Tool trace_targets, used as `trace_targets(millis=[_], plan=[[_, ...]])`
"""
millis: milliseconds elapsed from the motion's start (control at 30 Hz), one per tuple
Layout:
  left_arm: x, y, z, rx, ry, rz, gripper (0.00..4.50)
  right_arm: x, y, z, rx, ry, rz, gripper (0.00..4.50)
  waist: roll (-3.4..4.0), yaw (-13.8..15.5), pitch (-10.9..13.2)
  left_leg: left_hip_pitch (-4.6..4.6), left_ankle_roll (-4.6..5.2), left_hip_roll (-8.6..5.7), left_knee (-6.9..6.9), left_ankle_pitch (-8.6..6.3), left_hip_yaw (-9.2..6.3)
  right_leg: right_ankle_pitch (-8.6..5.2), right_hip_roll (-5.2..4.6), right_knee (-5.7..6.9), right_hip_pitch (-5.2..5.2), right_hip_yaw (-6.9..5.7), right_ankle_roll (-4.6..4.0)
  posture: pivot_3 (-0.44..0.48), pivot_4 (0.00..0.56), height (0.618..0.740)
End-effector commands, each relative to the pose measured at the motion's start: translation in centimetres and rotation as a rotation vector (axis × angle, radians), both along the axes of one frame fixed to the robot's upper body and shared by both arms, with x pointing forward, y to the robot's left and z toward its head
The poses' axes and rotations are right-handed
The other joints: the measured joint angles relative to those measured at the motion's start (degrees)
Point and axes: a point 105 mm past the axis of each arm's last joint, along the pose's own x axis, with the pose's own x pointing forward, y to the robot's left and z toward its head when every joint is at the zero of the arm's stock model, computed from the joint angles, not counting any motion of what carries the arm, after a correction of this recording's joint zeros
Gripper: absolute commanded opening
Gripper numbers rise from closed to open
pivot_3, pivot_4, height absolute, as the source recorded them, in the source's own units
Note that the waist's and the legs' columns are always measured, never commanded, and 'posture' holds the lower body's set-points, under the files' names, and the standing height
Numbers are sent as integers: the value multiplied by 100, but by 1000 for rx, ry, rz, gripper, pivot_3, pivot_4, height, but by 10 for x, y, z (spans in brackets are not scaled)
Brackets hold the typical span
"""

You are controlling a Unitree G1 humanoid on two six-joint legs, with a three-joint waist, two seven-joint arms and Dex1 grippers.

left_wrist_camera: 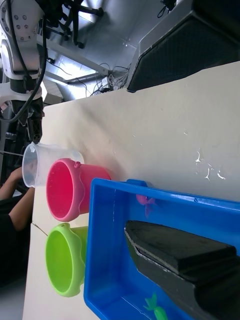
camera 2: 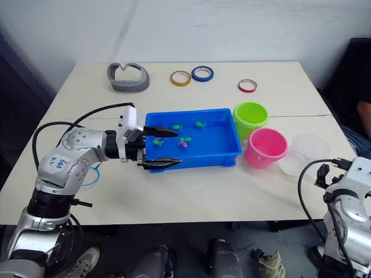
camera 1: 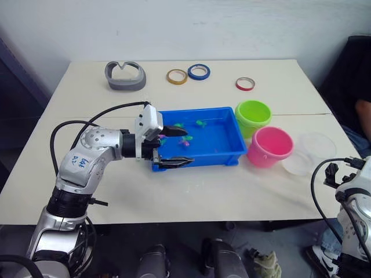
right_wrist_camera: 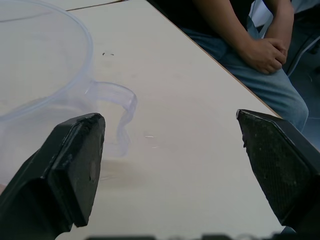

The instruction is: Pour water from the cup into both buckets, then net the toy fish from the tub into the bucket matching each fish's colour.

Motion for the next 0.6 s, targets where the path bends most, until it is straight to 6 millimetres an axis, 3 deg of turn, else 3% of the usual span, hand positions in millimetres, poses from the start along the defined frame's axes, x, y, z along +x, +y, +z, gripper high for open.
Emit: trace_targets(millis=[33, 600], plan=[[-2, -4, 11, -2, -48, -17, 4491, -3, -10, 8, 1, -52, -57, 4453, 0, -38, 0, 0, -1, 0, 0, 1, 0, 0, 0, 1, 0, 0, 0, 0, 150, 713], [-4, -2, 14, 5, -59, -7, 4491, 18, -12, -4, 105, -112, -58, 4453, 5, -59, 3, 1, -3, 1, 0, 5, 1, 0, 4, 4, -1, 9, 0, 0, 150, 713]])
